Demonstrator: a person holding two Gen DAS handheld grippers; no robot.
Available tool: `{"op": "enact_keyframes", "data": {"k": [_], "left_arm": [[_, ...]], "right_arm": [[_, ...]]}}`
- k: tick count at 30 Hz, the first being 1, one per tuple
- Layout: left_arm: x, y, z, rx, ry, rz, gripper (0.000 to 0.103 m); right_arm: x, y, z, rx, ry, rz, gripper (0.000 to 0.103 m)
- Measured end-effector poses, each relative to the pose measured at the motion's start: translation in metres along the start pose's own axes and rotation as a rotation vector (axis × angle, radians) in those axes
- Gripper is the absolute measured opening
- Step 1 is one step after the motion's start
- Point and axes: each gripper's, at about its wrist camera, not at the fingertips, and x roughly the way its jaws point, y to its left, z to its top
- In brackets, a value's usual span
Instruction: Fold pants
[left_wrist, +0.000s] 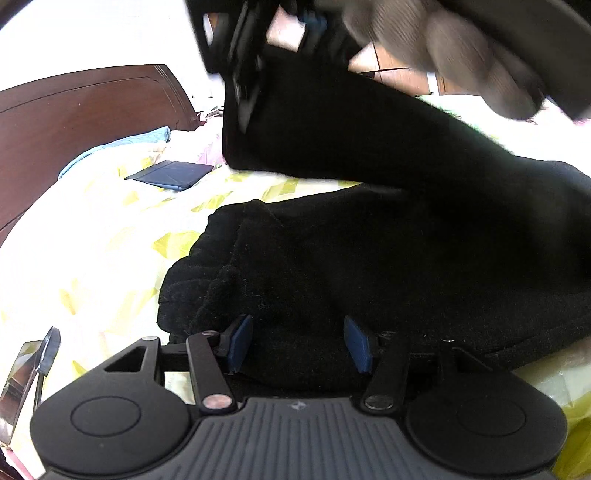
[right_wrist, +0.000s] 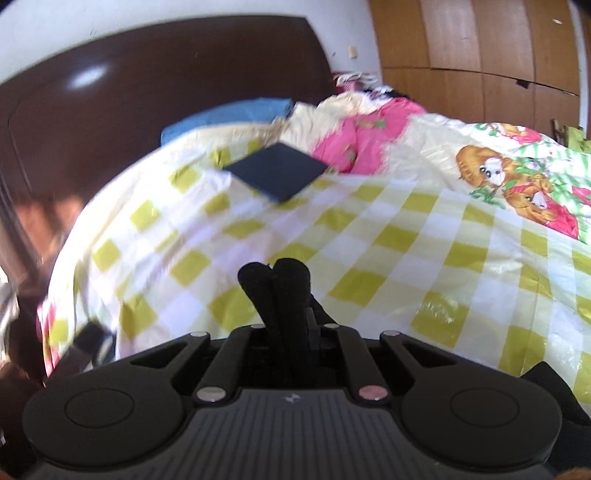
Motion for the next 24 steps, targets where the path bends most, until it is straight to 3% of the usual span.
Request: {"op": "enact_keyframes", "data": {"k": [9,15,18,20,24], "left_arm": [[0.007,0.008,-0.001,0.001,0.000,0.002,0.067],[0.009,0.008,-0.002,0.007,-0.002,0.004,0.067],[0.009,0.008,-0.003,0.007,-0.003,0.006,0.067],[0.009,0.008,-0.003,0.007,-0.004,0.008,0.067],[0.006,0.014,-0.003,-0.002,-0.004,0.001,0.068]], "right_arm": [[0.052,0.037,-0.035,-0.108,0.150,0.057,0.009],[0.067,0.047,-0.055,-0.182,0.249,0.092,0.015],[0.067,0.051,-0.058,-0.180,0.270,0.125,0.030],[0.061,0.053,-0.056,-0.170,0.280,0.190,0.047],[0.039,0.056,-0.051,-0.158,0.272,0.321,0.045]]}}
